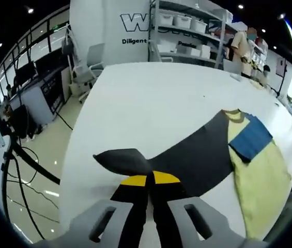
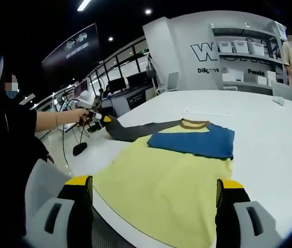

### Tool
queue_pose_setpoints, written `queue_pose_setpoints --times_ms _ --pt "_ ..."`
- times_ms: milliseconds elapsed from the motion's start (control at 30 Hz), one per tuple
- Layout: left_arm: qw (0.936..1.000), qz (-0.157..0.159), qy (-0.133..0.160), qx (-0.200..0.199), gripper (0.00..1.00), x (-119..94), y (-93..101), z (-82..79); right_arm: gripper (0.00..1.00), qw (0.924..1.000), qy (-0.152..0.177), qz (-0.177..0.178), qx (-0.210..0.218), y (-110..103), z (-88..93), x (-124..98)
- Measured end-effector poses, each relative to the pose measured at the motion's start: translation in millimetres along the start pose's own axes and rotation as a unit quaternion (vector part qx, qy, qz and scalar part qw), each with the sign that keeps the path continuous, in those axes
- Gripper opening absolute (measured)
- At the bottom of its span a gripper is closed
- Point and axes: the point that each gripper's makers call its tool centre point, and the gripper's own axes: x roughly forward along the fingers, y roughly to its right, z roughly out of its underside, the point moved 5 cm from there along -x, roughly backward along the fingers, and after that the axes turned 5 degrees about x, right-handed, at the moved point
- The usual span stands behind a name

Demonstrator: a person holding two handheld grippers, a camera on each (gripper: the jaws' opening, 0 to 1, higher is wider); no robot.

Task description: Fold the garment on the visible template until the final outline fits inside the template.

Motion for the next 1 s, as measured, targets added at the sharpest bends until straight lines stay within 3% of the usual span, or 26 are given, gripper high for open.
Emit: queue_pose_setpoints --times_ms 133,333,400,567,800,1000 --pt "0.9991 0.021 0.031 -0.019 0.02 -3.5 14.8 -24.4 0.99 1.0000 -0.004 0.001 -0.002 0.6 1.3 -1.1" --pt "0.9978 0.053 0.037 -0.013 0.02 -3.0 40.7 -52.3 0.99 1.0000 -0.009 0.001 -0.003 0.5 3.6 -3.5" --pt "0.9955 0.077 0.051 -0.018 0.02 0.9 50.7 -65.5 0.99 0.9997 -0.011 0.017 -0.014 5.0 4.5 -5.9" --pt "0.9922 0.105 0.062 -0.025 0.02 2.0 71.9 -81.9 0.99 0.9997 -0.017 0.018 -0.007 6.8 7.5 -8.3" --pt "0.9864 0.149 0.069 -0.002 0.02 5.1 124.4 -108.0 0.99 0.9996 -0.023 0.019 -0.004 5.4 11.8 -9.7" --pt "0.9822 0.170 0.079 0.013 0.02 11.1 152.3 -129.2 0.99 0.9996 -0.016 0.025 0.002 8.8 12.9 -12.8"
